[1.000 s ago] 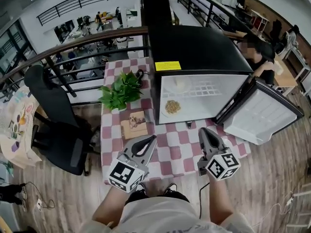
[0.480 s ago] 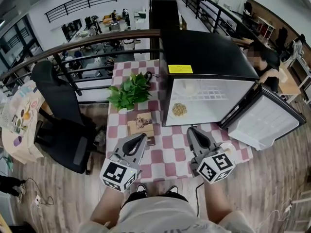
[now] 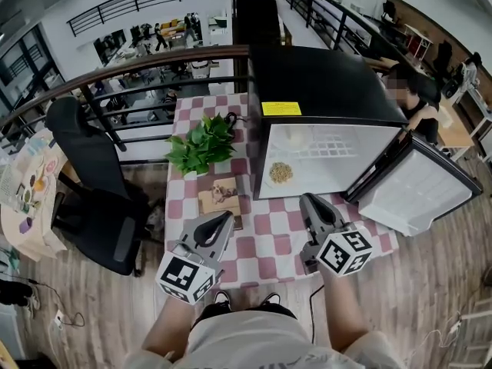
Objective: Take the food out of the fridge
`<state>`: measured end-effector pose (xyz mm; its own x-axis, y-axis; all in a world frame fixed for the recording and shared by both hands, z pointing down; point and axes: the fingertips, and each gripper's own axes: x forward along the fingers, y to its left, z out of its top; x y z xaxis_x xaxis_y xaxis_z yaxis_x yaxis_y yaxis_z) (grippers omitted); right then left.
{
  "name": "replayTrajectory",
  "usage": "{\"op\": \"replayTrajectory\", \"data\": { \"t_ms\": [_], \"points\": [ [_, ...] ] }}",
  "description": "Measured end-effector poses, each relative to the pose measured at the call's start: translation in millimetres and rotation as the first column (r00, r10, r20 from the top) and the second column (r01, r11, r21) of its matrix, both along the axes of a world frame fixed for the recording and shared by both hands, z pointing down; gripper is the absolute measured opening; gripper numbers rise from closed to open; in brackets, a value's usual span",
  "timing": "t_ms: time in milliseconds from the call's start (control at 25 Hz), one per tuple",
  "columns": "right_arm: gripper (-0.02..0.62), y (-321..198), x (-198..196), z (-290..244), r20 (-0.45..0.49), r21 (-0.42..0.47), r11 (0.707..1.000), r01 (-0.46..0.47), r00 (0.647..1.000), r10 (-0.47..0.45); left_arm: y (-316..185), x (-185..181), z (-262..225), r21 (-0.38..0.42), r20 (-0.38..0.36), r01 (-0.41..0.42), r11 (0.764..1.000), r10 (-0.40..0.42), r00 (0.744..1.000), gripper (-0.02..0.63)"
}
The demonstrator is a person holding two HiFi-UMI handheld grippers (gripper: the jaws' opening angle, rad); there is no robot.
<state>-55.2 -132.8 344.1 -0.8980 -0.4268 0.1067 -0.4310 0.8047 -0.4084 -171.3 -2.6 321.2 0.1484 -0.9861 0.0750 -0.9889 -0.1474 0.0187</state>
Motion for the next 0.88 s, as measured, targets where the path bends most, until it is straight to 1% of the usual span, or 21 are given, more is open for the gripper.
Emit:
{"op": "replayTrajectory", "data": {
  "t_ms": [80, 120, 160, 240, 320, 400, 520, 600, 640, 720, 880],
  "points": [
    [0.032, -14, -3, 6, 0.043, -0.104, 0.995, -0.010, 0.999, 0.014, -1, 1, 1, -0.001, -0.004, -0.002, 1.000, 0.002, 1.000, 0.002],
    [0.059, -22, -5, 8, 0.073, -0.162, 0.987, -0.008, 0.997, 0.020, -2, 2, 2, -0.003, -0.005, -0.003, 1.000, 0.003, 1.000, 0.002],
    [0.089, -30, -7, 9, 0.104, -0.216, 0.976, -0.008, 0.994, 0.031, -3, 3, 3, -0.006, -0.005, -0.004, 1.000, 0.004, 1.000, 0.002],
    [0.109, -50, -10, 10, 0.161, -0.313, 0.950, -0.021, 0.984, 0.075, -4, 4, 5, -0.011, -0.006, -0.004, 1.000, 0.004, 1.000, 0.002],
    [0.115, -72, -14, 13, 0.212, -0.418, 0.908, -0.030, 0.969, 0.130, -6, 4, 6, -0.013, -0.008, -0.003, 1.000, 0.003, 1.000, 0.002],
    [0.115, -92, -18, 18, 0.251, -0.519, 0.854, -0.029, 0.950, 0.185, -6, 4, 7, -0.014, -0.011, -0.003, 1.000, 0.003, 1.000, 0.002],
    [0.115, -123, -26, 32, 0.269, -0.637, 0.769, -0.039, 0.925, 0.269, -7, 4, 8, -0.015, -0.015, -0.002, 1.000, 0.002, 1.000, 0.002],
    [0.117, -138, -32, 44, 0.259, -0.700, 0.712, -0.046, 0.913, 0.314, -8, 3, 9, -0.016, -0.018, 0.000, 1.000, 0.000, 1.000, 0.002],
    [0.117, -144, -35, 49, 0.248, -0.721, 0.691, -0.055, 0.910, 0.331, -8, 2, 10, -0.016, -0.021, 0.000, 1.000, 0.000, 1.000, 0.002],
    [0.117, -156, -40, 56, 0.222, -0.742, 0.666, -0.078, 0.909, 0.354, -8, 2, 11, -0.016, -0.026, 0.002, 1.000, -0.002, 1.000, 0.002],
    [0.120, -170, -52, 63, 0.179, -0.777, 0.622, -0.098, 0.913, 0.368, -9, -1, 14, -0.024, -0.028, 0.004, 1.000, -0.004, 1.000, 0.002]
  ]
}}
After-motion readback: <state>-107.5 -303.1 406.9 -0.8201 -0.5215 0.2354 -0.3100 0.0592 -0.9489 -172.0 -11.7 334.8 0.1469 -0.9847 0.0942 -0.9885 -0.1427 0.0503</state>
